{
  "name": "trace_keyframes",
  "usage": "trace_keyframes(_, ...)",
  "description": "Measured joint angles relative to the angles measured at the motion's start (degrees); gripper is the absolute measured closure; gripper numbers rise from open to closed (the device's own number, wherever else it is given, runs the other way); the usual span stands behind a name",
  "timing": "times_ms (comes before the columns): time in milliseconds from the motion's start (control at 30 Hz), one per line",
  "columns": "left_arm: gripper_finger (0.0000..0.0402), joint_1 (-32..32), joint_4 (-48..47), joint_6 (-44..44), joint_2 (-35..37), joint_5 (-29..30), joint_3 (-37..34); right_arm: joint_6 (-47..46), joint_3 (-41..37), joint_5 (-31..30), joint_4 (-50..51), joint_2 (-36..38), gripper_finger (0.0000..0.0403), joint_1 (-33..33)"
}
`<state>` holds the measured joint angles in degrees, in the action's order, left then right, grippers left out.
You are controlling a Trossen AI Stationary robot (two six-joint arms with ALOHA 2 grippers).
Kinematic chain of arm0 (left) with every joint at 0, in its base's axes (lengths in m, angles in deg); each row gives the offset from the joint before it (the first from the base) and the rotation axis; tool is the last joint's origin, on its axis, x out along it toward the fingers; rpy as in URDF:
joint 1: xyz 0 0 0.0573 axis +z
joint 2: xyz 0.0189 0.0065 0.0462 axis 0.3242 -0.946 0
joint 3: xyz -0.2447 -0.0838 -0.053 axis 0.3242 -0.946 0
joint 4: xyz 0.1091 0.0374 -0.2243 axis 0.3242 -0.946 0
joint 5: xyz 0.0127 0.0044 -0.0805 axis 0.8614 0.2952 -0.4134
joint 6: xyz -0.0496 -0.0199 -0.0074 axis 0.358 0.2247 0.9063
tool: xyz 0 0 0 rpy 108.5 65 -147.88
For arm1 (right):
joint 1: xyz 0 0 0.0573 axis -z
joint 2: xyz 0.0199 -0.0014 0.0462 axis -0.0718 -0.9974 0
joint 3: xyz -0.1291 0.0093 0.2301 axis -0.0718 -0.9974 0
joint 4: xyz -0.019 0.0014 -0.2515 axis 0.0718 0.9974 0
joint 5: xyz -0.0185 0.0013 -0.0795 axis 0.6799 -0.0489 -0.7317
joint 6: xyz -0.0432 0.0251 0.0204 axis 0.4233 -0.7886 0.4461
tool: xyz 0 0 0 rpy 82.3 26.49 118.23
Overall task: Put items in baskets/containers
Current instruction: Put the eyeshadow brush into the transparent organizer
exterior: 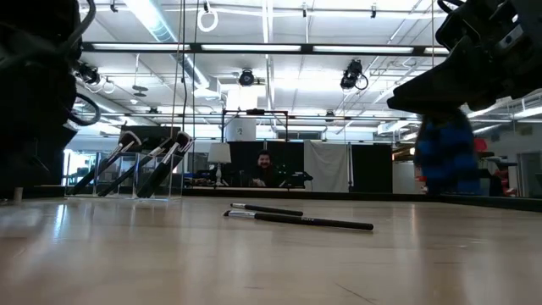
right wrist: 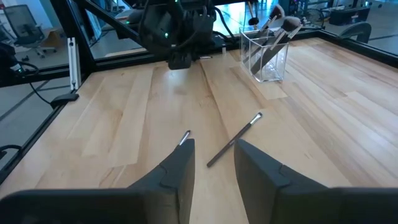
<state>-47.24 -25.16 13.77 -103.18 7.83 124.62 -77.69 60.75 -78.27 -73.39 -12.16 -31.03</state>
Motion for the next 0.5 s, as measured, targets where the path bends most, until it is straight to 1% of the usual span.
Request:
trace_keyframes(200, 0.04, -0.13, -4.78, -0.24, -4.25, -0.88, 3.92, -0.02, 0.02, 0.0, -0.04, 0.0, 0.0289, 0.52)
trace_keyframes(367, 0.0401, -0.16, -11.74, 0.46, -6.48, -1.31, 5.71, -0.02, 0.01, 0.0, -0.07, 0.0, 0.0289, 0.68)
trace_keyframes(500, 0.0401, -0.47, -11.2, 0.66, -7.99, -1.45, 5.62, -0.02, 0.0, 0.0, 0.04, 0.0, 0.0289, 0.68)
